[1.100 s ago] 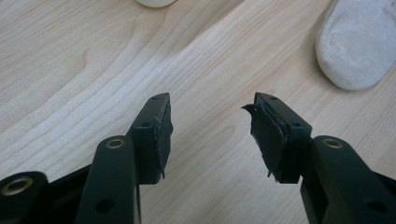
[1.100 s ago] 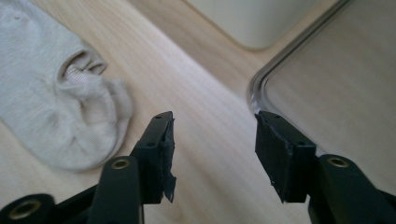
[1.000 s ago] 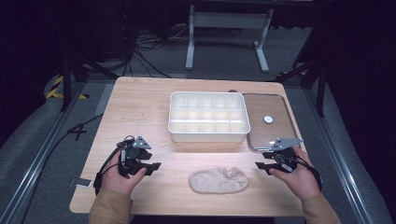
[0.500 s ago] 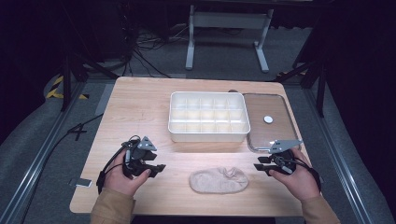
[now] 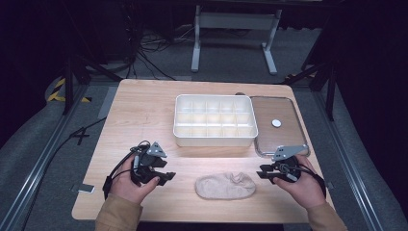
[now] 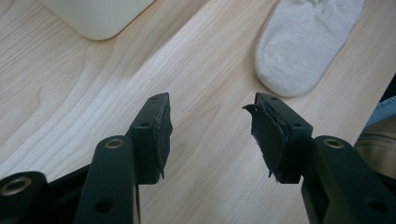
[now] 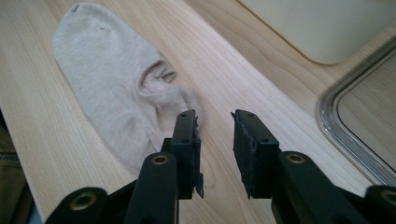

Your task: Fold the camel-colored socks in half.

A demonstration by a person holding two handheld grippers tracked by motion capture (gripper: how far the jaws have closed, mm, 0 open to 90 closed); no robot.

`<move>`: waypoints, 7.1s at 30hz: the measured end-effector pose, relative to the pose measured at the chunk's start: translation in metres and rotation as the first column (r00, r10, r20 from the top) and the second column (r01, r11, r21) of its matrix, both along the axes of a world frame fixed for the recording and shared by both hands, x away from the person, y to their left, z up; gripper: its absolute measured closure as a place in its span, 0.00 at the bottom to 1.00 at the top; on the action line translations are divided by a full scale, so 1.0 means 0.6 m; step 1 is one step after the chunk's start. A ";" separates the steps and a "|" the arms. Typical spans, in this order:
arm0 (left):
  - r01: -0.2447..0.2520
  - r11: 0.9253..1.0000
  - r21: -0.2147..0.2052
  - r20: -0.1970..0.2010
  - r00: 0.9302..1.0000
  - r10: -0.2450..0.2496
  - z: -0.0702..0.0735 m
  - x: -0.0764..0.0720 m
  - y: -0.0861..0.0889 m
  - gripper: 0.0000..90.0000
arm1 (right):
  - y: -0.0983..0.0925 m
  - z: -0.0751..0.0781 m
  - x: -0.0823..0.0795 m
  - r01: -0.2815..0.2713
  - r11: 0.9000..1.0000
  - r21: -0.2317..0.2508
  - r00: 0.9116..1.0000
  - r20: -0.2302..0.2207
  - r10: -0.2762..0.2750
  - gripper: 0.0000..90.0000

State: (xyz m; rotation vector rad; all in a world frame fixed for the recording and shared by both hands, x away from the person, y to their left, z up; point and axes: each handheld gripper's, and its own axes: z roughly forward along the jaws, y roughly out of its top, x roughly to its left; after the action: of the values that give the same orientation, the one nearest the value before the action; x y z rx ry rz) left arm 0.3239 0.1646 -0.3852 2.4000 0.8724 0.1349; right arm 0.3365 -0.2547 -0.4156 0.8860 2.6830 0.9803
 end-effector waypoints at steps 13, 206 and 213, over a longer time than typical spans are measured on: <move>0.039 0.999 -0.002 -0.020 0.999 -0.039 0.000 -0.002 -0.011 0.53 | 0.042 0.003 -0.013 -0.099 0.991 0.091 0.993 -0.049 0.104 0.77; 0.189 0.981 0.038 -0.175 0.968 -0.180 -0.041 0.031 -0.284 0.93 | 0.108 -0.102 -0.043 -0.118 0.986 0.120 0.992 0.066 0.111 1.00; 0.173 0.984 -0.027 -0.176 0.969 -0.175 -0.048 0.034 -0.280 0.81 | 0.101 -0.088 -0.050 -0.110 0.990 0.090 0.990 0.101 0.101 0.89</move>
State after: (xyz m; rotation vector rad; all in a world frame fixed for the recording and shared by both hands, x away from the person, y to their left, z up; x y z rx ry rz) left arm 0.3445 -0.0036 -0.4143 2.4923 0.7318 -0.1542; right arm 0.3067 -0.1938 -0.4685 0.7002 2.6445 1.1514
